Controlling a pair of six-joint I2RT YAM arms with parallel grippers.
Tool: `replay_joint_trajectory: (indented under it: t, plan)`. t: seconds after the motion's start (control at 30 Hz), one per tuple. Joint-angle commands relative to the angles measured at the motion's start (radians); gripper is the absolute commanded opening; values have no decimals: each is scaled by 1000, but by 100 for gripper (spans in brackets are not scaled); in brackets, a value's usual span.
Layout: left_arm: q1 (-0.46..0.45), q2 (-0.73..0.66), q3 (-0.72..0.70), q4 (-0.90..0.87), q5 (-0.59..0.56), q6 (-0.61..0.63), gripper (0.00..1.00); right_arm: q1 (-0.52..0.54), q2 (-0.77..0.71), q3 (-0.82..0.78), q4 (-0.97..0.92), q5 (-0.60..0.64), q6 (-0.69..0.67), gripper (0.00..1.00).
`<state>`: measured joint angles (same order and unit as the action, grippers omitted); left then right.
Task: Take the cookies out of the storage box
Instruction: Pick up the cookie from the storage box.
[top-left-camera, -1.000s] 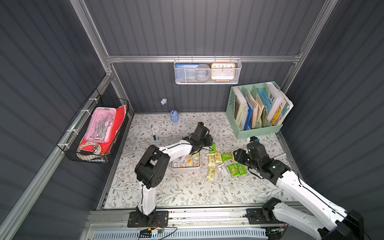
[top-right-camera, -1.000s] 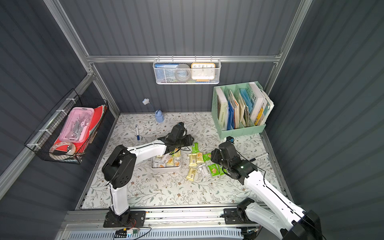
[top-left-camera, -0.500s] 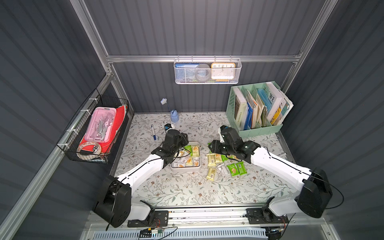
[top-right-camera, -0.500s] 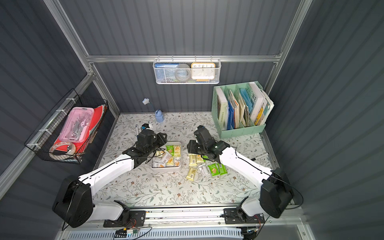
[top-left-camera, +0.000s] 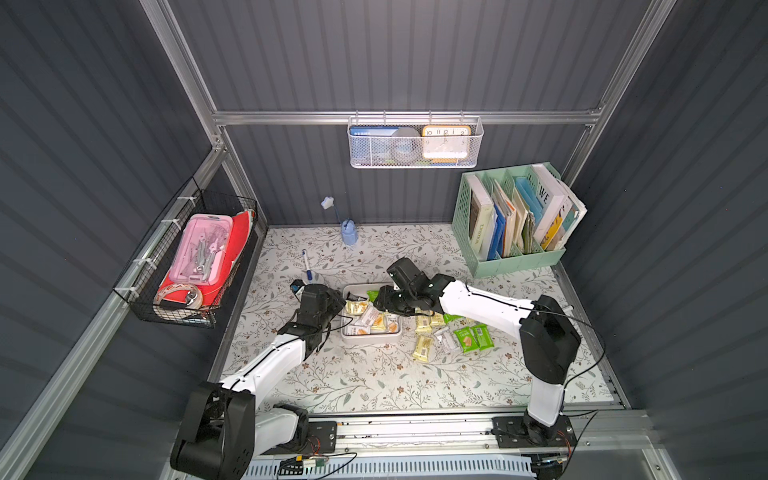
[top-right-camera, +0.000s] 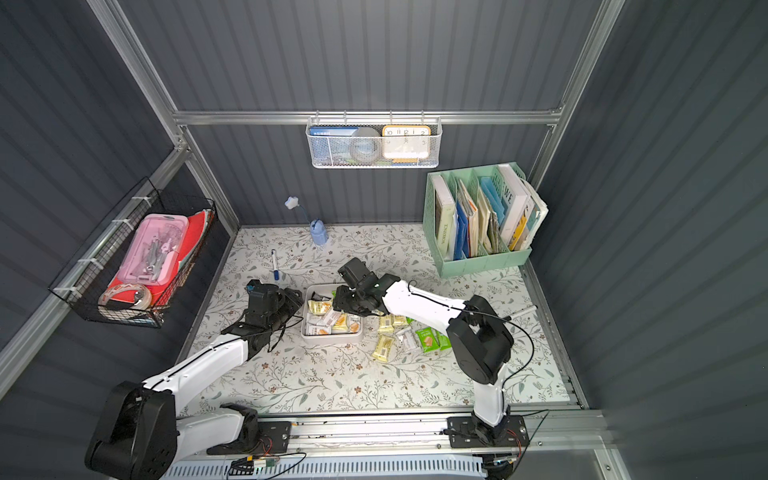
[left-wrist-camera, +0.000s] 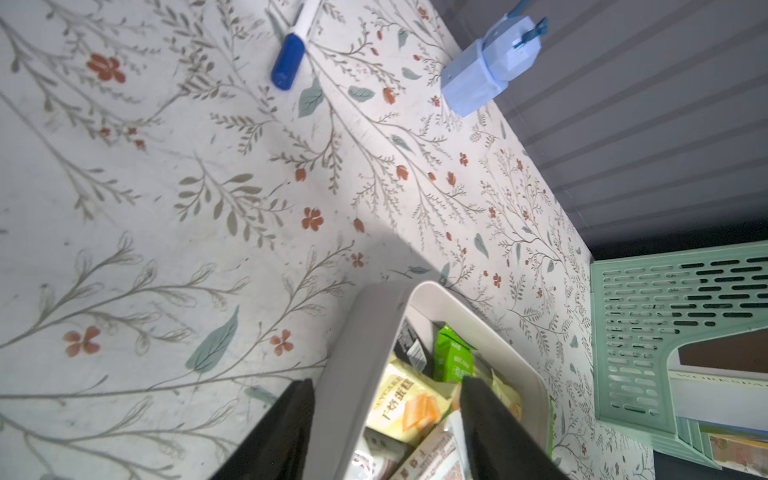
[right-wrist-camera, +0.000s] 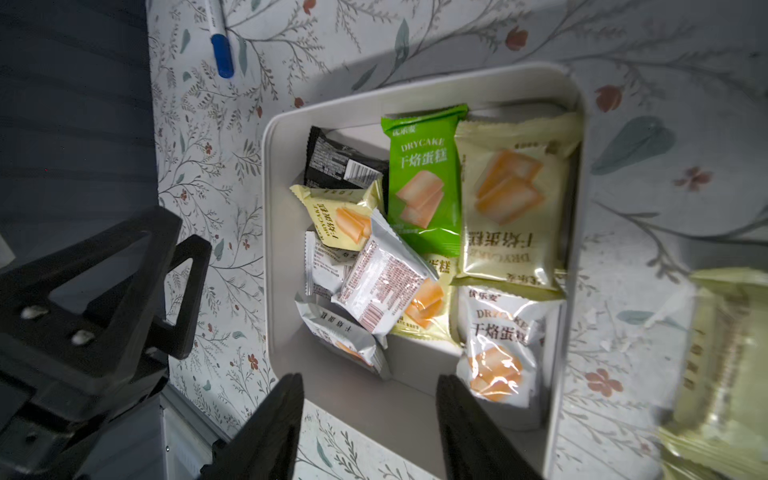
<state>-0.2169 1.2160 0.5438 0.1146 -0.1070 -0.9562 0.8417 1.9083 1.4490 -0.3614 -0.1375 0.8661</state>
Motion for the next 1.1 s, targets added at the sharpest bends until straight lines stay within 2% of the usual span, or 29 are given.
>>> replay_joint_trajectory:
  t: [0.0, 0.33, 0.7, 1.07]
  plan:
    - [7, -13, -37, 54, 46, -43, 63, 27, 48, 43, -24, 29, 81, 58]
    - [7, -85, -159, 95, 39, -155, 63, 79, 165, 162, -123, 218, 161, 63]
    - [7, -257, -203, -5, -35, -178, 63, 98, 270, 288, -232, 265, 241, 68]
    - [7, -314, -207, -30, -41, -161, 62, 101, 351, 383, -277, 273, 263, 71]
